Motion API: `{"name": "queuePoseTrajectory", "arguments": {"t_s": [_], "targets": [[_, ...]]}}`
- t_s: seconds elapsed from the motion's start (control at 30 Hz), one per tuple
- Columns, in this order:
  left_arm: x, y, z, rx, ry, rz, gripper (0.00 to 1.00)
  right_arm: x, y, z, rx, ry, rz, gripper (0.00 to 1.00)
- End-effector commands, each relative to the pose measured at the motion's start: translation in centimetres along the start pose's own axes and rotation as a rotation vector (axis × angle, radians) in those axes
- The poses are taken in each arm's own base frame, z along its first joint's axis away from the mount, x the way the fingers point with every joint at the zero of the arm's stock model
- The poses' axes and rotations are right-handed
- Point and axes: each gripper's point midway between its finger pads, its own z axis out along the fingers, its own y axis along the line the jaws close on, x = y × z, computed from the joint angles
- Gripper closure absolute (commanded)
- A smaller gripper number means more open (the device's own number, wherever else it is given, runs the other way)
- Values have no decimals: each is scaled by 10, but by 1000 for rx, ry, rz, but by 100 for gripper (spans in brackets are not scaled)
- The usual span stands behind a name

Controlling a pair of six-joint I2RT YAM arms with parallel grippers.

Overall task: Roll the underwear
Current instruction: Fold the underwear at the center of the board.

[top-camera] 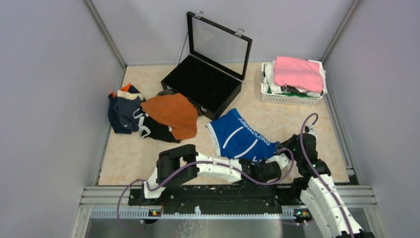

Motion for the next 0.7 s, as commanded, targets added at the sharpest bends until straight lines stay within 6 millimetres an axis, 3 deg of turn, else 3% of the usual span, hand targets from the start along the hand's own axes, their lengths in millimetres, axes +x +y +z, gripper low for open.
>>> {"name": "queuePoseTrajectory", "arguments": {"t_s": [0.0,0.17,0.43,0.57,0.67], "targets": [[22,-1,-3,15,75,41,100,-18,13,-10,-13,-50,16,100],[-11,-24,-31,148,14,37,100,-26,24,-28,-10,-50,63,100],[-49,-54,-64,314,-43,21,100,-54,36,-72,1,-148,78,100],[-62,-57,-73,342,-62,0,100,-59,37,-82,7,-168,67,100],[-71,-43,-76,332,-87,-32,100,-58,37,-80,6,-163,61,100]]}}
